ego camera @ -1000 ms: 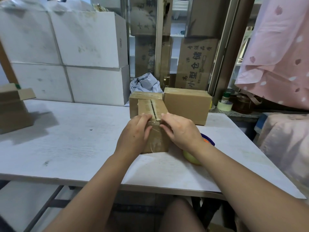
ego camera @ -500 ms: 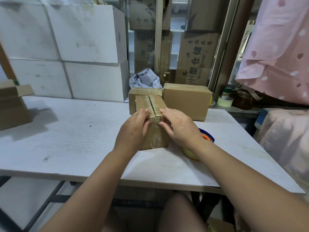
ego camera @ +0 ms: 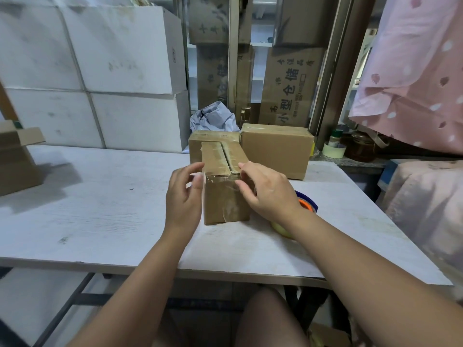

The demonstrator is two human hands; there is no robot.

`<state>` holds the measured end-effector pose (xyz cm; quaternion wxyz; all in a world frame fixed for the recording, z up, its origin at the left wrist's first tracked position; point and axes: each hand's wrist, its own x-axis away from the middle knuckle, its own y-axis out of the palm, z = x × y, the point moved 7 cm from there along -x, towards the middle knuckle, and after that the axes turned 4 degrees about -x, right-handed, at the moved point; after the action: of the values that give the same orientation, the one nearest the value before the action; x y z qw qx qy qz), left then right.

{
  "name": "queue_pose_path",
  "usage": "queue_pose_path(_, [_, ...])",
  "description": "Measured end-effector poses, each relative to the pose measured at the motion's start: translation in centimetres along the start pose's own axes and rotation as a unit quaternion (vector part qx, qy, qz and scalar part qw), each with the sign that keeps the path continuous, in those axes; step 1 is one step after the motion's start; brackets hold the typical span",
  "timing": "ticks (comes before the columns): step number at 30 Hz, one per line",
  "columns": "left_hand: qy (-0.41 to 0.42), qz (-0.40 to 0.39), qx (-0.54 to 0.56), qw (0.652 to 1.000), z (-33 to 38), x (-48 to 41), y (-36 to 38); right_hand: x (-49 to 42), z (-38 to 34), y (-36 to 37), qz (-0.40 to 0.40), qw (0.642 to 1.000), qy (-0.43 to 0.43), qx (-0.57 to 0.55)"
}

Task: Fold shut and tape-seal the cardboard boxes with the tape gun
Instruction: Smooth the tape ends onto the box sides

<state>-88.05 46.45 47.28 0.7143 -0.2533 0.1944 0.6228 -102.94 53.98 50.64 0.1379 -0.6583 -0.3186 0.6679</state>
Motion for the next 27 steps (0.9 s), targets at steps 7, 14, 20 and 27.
queue_pose_path(7, [-0.052, -0.017, -0.010, 0.998, -1.2, -0.7, -0.6, -0.2, -0.3, 0.4, 0.023, 0.999, -0.005, 0.033])
queue_pose_path(14, [-0.016, -0.036, -0.083, 0.996, -0.4, -1.2, -0.5, -0.1, -0.8, 0.1, 0.043, 0.998, -0.027, 0.045])
queue_pose_path(20, [0.002, -0.076, -0.077, 0.994, 0.1, -1.5, -0.5, -0.1, -0.8, 0.2, 0.038, 0.998, -0.015, 0.038])
queue_pose_path(27, [0.011, -0.076, -0.069, 0.995, 0.3, -1.6, -0.4, -0.1, -0.9, 0.6, 0.030, 0.999, -0.001, 0.035])
